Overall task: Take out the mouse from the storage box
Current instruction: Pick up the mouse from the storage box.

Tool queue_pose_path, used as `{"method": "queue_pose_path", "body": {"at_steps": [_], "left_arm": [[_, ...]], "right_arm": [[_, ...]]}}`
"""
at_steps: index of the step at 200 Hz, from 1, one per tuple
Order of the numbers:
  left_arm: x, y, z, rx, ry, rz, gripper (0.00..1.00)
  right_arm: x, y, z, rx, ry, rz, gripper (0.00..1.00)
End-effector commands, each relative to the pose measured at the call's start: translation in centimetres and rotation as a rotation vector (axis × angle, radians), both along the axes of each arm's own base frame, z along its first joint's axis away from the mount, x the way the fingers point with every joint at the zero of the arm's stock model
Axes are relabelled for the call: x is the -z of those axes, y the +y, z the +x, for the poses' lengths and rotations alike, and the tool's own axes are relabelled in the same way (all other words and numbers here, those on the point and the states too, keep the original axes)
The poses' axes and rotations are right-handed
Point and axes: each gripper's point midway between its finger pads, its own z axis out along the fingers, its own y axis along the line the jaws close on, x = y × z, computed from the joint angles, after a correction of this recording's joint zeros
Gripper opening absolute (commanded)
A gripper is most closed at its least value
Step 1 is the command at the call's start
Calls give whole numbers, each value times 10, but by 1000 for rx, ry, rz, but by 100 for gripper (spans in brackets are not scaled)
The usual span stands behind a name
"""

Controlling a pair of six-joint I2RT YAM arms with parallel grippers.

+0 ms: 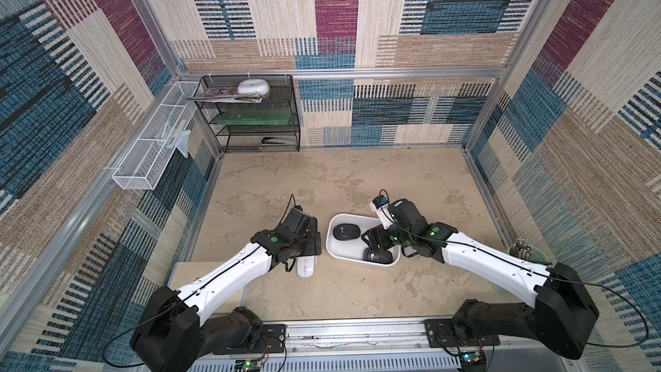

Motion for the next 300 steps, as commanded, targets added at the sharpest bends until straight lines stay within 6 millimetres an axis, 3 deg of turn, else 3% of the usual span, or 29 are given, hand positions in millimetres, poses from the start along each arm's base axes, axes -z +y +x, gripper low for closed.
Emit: {"method": "queue_pose_path", "body": {"at_steps": [1,27,48,69,97,130,166,223,260,300], "left_arm": [[-6,-8,7,-16,-40,-61,87],[-2,-6,6,-33,-56,-87,87],[-5,-7,3,-25,-67,-106,88],[-2,-2,3,-32,-74,-85,88],[0,-2,5,-28,-78,-76,89],[4,-8,9,-16,-73,-87,89],[7,-16,11,5,-56,-107,89],[3,-36,8,83,-41,-186,89],[2,-58,8,134,-4,-251,89],[4,-88,7,189,9,-239,82]], "right_arm": [[3,22,-1,-119,-34,-21,87],[19,45,-6,-207,-27,-50,85],[25,48,-4,-200,0,-91,84],[25,40,-4,-160,32,-118,84],[33,21,-20,-114,126,-167,82],[42,-7,-31,-18,200,-252,79],[44,-21,-38,46,249,-290,76],[66,-37,-47,52,321,-404,65],[70,-44,-46,68,314,-443,67],[82,-40,-46,54,325,-438,70]]}}
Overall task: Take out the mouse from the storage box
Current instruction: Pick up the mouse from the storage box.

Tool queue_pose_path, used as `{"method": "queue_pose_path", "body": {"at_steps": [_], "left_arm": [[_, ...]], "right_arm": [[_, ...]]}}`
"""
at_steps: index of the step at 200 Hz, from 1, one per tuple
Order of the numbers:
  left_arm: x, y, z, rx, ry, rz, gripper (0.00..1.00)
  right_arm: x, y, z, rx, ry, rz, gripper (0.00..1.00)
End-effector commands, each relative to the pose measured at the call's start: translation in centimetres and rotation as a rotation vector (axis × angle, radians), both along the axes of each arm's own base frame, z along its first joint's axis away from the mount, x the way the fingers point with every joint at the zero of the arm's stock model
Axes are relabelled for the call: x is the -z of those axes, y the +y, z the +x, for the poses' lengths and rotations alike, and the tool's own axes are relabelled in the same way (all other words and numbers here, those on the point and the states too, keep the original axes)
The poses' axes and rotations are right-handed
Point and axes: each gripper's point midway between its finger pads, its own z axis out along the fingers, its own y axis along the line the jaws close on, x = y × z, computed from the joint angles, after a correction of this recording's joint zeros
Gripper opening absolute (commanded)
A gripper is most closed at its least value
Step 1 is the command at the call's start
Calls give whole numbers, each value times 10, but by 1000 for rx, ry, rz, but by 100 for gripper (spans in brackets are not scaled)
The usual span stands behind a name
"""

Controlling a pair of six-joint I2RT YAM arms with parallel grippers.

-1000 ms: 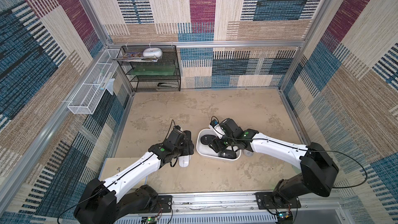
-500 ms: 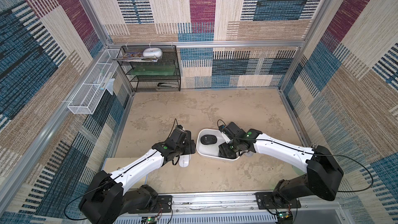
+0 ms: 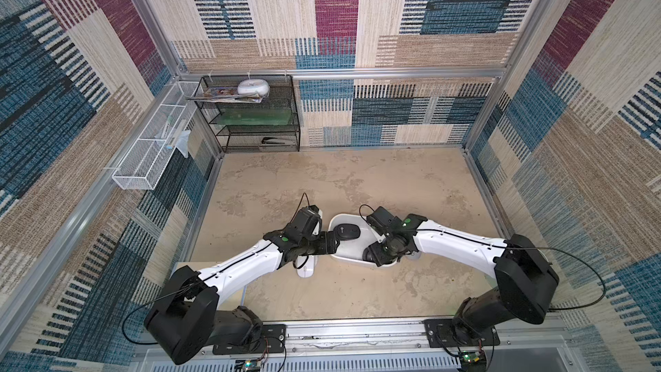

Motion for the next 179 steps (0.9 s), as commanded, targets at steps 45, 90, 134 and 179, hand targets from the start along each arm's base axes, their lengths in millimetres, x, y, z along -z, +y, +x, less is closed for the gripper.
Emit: {"method": "queue_pose_path", "body": {"at_steps": [45,90,134,179], "left_arm": [[1,-25,3,10,13,-54,72],[2,-32,8,8,23,-70,62],[1,-36,14,7,19,-69,58],[-2,-43,22,13,10,-73,53]], "right_arm": [[15,18,4,-30,22,42,72],[20,34,11,-45,26,85,73],[26,36,8,-40,40,101,63],[20,43,8,-37,35,155,54]]}}
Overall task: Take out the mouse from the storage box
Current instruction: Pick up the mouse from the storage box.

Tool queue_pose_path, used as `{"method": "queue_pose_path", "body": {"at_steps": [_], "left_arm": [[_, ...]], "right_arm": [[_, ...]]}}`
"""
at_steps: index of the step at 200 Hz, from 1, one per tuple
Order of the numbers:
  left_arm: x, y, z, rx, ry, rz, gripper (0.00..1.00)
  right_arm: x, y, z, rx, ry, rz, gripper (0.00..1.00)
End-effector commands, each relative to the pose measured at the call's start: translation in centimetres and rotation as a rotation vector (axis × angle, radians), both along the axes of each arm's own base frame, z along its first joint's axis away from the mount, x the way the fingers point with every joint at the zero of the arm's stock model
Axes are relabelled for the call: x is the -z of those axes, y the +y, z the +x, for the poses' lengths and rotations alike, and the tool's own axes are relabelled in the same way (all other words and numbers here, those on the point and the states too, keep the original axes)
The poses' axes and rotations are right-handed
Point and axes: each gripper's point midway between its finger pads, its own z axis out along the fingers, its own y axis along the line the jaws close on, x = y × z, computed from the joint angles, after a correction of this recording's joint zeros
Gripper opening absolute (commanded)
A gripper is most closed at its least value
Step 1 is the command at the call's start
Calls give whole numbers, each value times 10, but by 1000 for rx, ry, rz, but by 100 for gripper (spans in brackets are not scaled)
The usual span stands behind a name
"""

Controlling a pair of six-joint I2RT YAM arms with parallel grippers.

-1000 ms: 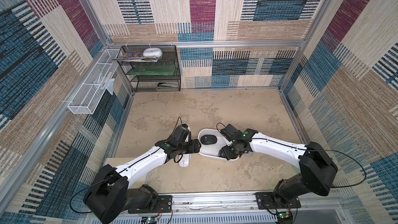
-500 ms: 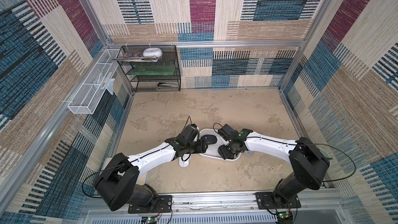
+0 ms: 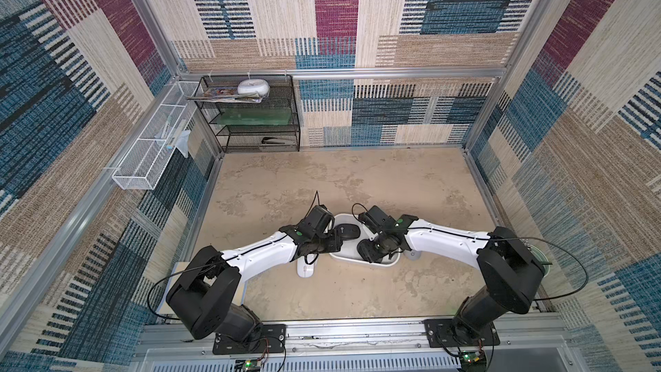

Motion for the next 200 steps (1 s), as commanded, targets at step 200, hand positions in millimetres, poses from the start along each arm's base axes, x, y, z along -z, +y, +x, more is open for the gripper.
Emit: {"method": "queue_pose_path", "body": {"at_steps": [200], "left_arm": [[-26,-21,14,34,-74,-99,50]], "right_arm": [[1,32,14,23,-23,165,47]]}}
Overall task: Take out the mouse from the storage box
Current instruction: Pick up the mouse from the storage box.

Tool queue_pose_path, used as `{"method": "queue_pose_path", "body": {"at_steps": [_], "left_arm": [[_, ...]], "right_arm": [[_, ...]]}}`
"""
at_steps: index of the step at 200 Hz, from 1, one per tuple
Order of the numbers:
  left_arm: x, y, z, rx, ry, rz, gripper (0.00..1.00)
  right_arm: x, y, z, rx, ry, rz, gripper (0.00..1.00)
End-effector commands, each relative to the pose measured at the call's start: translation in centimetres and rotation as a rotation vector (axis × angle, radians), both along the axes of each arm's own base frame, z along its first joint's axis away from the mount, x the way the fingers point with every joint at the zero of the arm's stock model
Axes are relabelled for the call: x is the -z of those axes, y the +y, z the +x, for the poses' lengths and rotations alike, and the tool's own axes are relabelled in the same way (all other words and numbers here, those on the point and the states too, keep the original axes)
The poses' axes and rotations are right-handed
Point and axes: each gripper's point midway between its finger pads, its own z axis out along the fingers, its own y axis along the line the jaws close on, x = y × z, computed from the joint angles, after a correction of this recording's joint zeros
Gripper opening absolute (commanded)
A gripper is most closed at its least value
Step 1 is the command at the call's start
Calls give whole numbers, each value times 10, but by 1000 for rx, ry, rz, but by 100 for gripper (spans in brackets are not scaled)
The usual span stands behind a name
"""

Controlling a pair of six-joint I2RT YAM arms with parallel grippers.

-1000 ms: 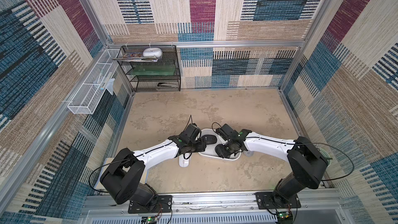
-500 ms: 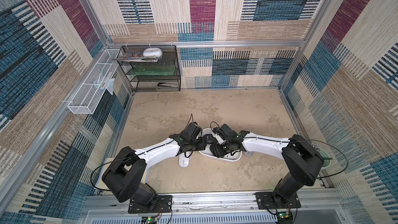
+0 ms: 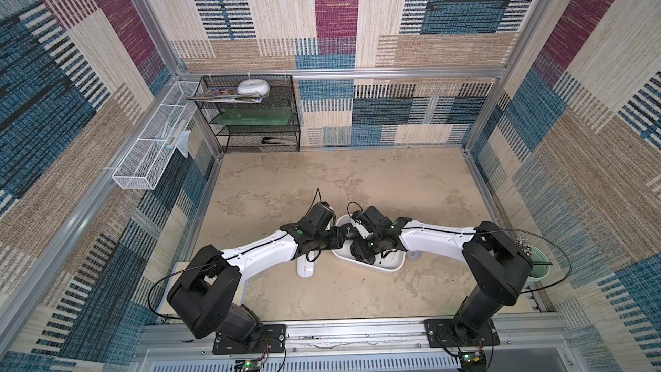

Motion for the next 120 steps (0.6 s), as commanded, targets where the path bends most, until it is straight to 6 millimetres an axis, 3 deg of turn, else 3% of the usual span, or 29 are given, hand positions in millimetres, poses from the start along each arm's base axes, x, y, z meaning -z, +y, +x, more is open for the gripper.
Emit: {"method": "queue_pose_path", "body": {"at_steps": [1,82,120], "left_arm": [[-14,-10,8,19,-45,-50,50],[-27,10,9,-19,-88,-5,70],[-37,32,8,-72,-137,32,79]], "right_arm": [[-8,1,1,7,-13,28,47],[-42,-10,10,61,-79,54,42],[-67,-13,8,62,-113,83,41]]}}
